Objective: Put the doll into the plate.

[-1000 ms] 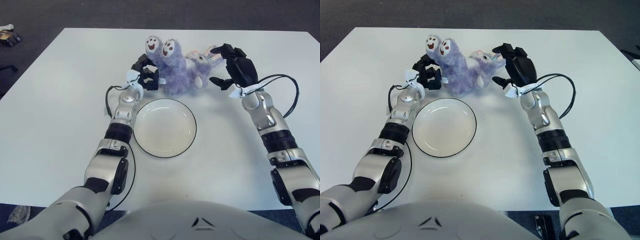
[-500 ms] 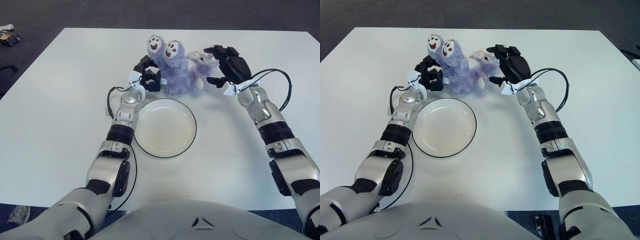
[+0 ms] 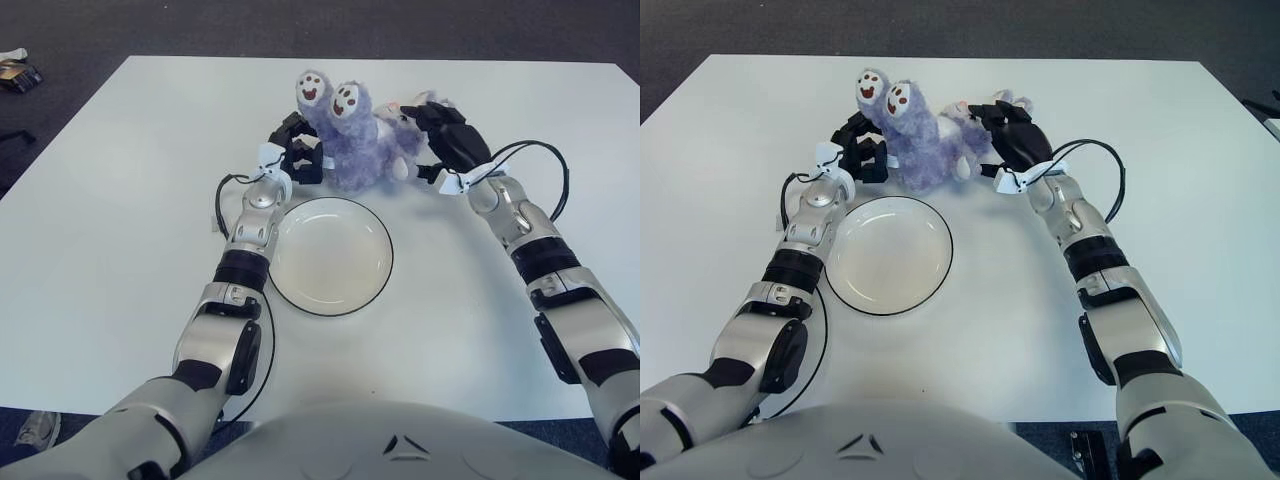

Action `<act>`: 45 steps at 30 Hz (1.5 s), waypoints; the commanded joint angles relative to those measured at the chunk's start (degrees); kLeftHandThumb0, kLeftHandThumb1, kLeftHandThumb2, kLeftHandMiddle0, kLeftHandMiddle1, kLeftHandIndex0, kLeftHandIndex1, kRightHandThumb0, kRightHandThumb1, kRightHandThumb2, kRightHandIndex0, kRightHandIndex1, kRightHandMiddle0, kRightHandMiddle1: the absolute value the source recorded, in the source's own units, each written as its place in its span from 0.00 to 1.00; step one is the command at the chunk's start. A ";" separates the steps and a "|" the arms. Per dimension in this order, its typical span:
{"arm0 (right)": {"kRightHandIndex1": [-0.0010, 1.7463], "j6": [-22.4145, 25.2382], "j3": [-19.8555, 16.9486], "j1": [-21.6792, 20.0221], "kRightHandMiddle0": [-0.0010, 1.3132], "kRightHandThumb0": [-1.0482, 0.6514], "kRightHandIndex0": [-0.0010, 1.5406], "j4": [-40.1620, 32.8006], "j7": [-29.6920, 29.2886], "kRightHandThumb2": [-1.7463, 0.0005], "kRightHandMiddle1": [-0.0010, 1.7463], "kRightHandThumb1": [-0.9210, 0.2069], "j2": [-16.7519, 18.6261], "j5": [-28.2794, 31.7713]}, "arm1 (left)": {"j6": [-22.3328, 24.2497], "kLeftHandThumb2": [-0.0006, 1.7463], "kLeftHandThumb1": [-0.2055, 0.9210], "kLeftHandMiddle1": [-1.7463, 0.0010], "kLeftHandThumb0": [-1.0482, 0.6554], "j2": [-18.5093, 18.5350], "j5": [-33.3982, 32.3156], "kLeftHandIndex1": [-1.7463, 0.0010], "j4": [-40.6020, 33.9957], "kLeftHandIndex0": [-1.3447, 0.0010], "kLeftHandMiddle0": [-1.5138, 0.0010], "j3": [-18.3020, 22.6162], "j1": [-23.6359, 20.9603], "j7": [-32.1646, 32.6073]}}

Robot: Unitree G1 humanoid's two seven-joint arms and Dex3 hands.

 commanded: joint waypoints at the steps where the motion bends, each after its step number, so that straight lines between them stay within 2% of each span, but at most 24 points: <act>1: 0.00 -0.40 0.73 -1.81 0.00 0.16 0.00 1.48 -0.56 0.65 0.08 0.32 0.30 -0.15 | 0.76 0.81 0.40 0.00 0.61 -0.13 -0.18 0.00 -0.60 0.59 0.63 -0.01 0.21 0.17; 18: 0.00 -0.28 5.03 -3.80 0.00 0.17 0.00 5.26 -3.61 0.62 0.01 0.36 0.05 -4.00 | 1.40 0.81 0.39 0.00 0.61 -0.49 0.24 0.00 -0.27 0.59 0.63 -0.05 -0.03 0.74; 24: 0.00 0.28 5.70 -4.25 0.00 0.20 0.00 6.12 -4.38 0.58 0.00 0.43 0.62 -4.19 | 1.91 0.81 0.38 0.00 0.61 -0.56 0.29 0.00 -0.23 0.59 0.63 -0.08 -0.12 0.73; 29: 0.00 1.16 6.27 -4.79 0.00 0.22 0.00 6.70 -5.12 0.56 0.00 0.45 1.18 -4.48 | 2.38 0.81 0.39 0.00 0.61 -0.53 0.50 0.00 -0.40 0.59 0.63 -0.26 -0.11 0.73; 45: 0.00 2.12 8.76 -7.98 0.00 0.23 0.00 11.95 -14.07 0.55 0.00 0.45 3.08 -7.41 | 5.24 0.82 0.37 0.00 0.61 -0.26 2.32 0.00 -1.86 0.58 0.62 -1.78 -0.07 1.79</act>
